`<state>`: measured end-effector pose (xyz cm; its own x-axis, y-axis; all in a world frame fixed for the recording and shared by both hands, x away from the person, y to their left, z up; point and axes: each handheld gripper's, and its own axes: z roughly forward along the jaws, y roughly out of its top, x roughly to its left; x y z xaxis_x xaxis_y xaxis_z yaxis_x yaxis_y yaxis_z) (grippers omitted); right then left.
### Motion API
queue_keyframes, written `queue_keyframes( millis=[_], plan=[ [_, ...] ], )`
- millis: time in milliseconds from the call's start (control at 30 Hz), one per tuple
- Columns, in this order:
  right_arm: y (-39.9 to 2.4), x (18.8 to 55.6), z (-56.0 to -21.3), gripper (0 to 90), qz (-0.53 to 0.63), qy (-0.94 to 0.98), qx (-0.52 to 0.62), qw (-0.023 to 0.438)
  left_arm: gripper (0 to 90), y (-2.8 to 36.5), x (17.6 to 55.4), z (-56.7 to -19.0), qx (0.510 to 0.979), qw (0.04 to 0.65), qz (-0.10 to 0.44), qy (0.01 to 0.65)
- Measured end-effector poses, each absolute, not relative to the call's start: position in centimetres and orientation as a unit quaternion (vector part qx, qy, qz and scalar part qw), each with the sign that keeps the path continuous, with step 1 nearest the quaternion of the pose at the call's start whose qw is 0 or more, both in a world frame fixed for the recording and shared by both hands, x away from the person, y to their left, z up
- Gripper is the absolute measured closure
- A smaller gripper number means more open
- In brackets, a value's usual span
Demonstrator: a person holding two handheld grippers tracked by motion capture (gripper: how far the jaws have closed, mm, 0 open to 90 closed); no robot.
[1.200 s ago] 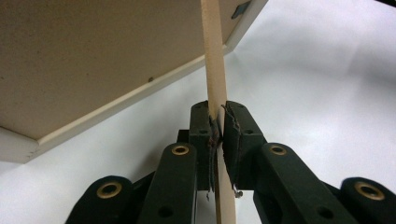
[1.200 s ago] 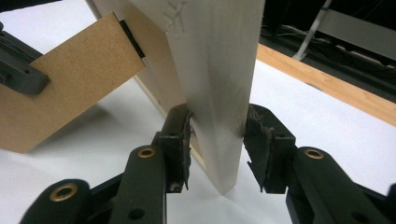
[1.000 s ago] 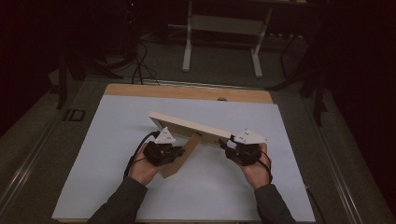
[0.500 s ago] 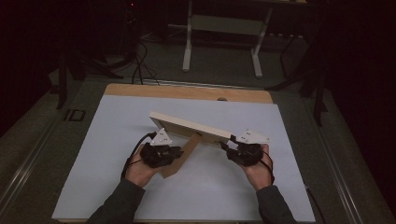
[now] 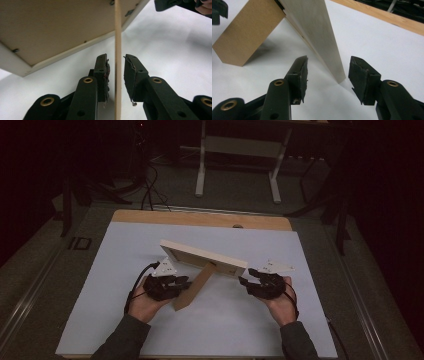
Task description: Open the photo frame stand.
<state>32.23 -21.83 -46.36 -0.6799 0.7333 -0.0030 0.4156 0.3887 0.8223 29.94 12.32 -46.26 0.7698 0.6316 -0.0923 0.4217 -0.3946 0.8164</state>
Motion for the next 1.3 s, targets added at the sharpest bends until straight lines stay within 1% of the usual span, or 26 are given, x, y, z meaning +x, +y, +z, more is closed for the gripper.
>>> queue_keyframes(
  millis=[500,633,733,900,1167,1300],
  plan=[
    [-23.5,32.8,-46.7,47.4,0.411,0.815,0.37,0.177,68.8,13.9,30.7,-45.6,0.805,0.455,0.136,0.354],
    [-23.9,33.1,-46.8,47.4,0.408,0.812,0.377,0.177,68.5,14.2,31.0,-45.4,0.801,0.457,0.138,0.361],
    [-24.1,33.3,-46.9,47.8,0.408,0.81,0.381,0.179,71.5,14.2,31.2,-45.2,0.801,0.461,0.133,0.359],
    [-24.7,34.3,-47.2,51.6,0.424,0.787,0.413,0.177,71.1,14.3,31.7,-44.8,0.796,0.463,0.131,0.367],
    [-24.3,35.2,-47.2,56.3,0.436,0.773,0.424,0.18,70.6,14.2,32.3,-44.6,0.792,0.463,0.142,0.372],
    [-23.9,35.4,-47.1,62.1,0.44,0.772,0.421,0.18,70.5,14.1,32.7,-44.6,0.789,0.461,0.148,0.377]
  ],
)
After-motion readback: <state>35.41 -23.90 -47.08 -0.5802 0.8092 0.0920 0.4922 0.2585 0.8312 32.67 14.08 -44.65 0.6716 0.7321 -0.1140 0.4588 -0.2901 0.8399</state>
